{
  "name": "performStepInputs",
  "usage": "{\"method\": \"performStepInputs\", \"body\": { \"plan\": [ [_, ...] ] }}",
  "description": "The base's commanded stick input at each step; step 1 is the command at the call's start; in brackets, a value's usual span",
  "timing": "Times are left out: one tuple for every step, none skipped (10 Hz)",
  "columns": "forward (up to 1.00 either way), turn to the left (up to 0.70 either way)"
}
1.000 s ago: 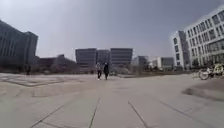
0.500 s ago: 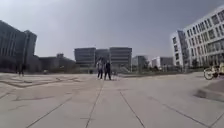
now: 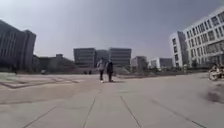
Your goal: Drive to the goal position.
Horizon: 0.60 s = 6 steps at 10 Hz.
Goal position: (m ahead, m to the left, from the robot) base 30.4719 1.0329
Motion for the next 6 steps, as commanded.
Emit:
{"method": "performStepInputs", "body": {
  "plan": [
    [0.85, 0.0],
    [0.85, 0.0],
    [0.85, 0.0],
    [0.85, 0.0],
    [0.85, 0.0],
    [0.85, 0.0]
  ]
}}
